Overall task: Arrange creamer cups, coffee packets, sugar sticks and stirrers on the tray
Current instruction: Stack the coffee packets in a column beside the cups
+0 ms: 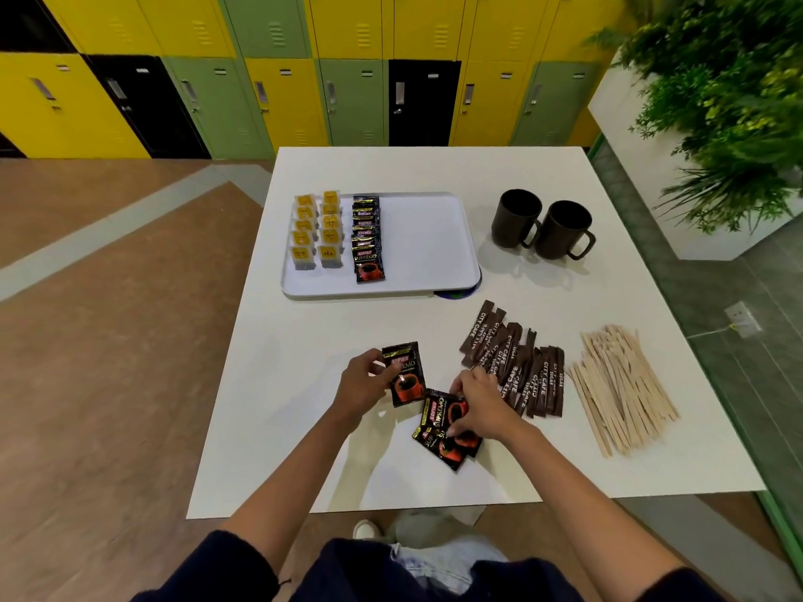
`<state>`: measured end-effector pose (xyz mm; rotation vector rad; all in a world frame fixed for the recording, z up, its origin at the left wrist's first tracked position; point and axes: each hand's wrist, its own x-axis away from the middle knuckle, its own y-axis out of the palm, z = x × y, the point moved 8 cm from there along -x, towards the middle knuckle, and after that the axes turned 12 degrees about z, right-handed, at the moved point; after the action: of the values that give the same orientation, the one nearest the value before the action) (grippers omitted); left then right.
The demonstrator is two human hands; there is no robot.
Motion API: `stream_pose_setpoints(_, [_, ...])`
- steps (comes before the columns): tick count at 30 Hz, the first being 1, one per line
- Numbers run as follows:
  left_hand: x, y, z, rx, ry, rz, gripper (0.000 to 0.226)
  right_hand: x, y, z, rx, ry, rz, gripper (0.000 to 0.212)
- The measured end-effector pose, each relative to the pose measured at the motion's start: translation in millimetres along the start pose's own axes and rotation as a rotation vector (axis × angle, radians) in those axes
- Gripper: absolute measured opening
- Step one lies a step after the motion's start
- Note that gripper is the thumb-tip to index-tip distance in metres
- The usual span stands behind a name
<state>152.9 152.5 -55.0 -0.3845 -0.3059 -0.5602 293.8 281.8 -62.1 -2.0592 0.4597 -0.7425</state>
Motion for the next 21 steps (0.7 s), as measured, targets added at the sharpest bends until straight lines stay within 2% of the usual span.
stream_pose_setpoints(5, [-3.2, -3.2, -1.9, 0.013, -0.003, 0.029, 0.025, -9.4, -12.9, 1.3, -0.268, 0.070, 0.013, 0.020])
stream_pose_setpoints(8, [-7.6, -7.5, 2.4, 0.029, 0.009, 0.070, 0.023, -15.7, -32.0, -1.5, -0.401, 0.104, 0.025, 0.010])
stream_pose_setpoints(11, [-12.8, -11.5, 4.2, 0.068, -0.010, 0.110, 0.026, -25.7, -46.6, -2.2, -0.475, 0.139, 0.063, 0.008])
stream_pose_setpoints(16, [-19.0, -16.7, 9.6, 0.051, 0.011, 0.153, 0.021, -41.0, -64.7, -0.8, -0.572, 0.255, 0.264, 0.016])
stream_pose_setpoints(19, [-19.4, -14.2, 12.4, 0.045, 0.014, 0.137, 0.021, -46.1, -61.8, -7.4, -0.734, 0.290, 0.251, 0.015])
stream_pose_setpoints(21, [-18.9, -9.2, 15.6, 0.073, 0.015, 0.105, 0.019, -47.7, -56.1, -16.9, -0.753, 0.280, 0.198, 0.014])
